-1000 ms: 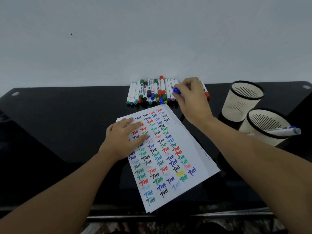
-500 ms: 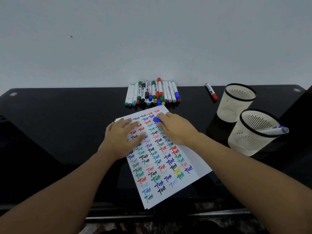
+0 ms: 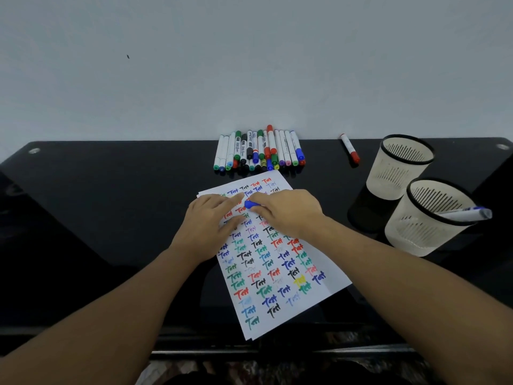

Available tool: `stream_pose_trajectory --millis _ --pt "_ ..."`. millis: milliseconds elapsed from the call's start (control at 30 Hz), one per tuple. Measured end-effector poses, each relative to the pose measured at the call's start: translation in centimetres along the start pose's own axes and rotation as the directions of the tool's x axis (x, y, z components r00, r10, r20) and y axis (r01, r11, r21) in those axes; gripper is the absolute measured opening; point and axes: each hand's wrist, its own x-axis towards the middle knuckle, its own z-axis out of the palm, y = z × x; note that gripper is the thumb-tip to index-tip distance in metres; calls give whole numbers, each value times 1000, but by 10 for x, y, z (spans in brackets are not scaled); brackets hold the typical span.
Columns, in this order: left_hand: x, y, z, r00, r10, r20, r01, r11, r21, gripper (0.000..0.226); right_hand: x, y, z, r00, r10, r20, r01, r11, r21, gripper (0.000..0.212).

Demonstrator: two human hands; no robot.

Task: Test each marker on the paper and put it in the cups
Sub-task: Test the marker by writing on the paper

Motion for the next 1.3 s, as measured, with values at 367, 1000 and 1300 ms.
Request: stream_pose_trajectory --millis 367,1000,1300 --pt "-4 5 -4 999 12 -44 -14 999 -36 30 -4 -9 -2 998 -54 -16 55 998 42 43" --pt "-1 4 -2 998 -58 -8 57 997 -55 48 -30 25 -9 916 318 243 -316 202 927 51" --pt "-1 1 0 999 -47 -16 46 997 -54 44 -35 38 -11 962 255 95 -250 692 677 61"
